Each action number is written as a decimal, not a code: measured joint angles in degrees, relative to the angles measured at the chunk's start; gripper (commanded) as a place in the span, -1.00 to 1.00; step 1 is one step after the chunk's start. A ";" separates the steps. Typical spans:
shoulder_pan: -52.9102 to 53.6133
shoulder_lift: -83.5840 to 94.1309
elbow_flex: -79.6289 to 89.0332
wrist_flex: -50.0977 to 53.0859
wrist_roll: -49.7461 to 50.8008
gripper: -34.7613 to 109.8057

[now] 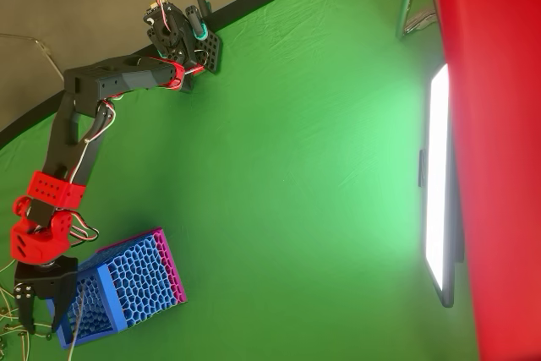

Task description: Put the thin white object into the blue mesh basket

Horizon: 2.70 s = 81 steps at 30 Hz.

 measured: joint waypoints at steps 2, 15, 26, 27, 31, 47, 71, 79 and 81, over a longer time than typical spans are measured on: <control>0.35 1.67 2.02 -1.41 -0.70 -0.24; -0.97 11.51 12.92 -5.80 -8.88 -0.34; -15.03 33.84 37.53 -7.38 -33.13 -0.51; -16.17 35.33 39.64 -7.38 -34.72 -0.51; -20.21 41.04 47.64 -7.12 -40.25 -0.51; -30.67 67.32 85.87 -7.21 -53.09 -0.51; -34.28 109.69 118.04 6.06 -50.36 -0.51; -34.37 118.74 118.04 17.93 -48.69 -0.51; -34.45 119.62 118.04 19.95 -48.69 -0.51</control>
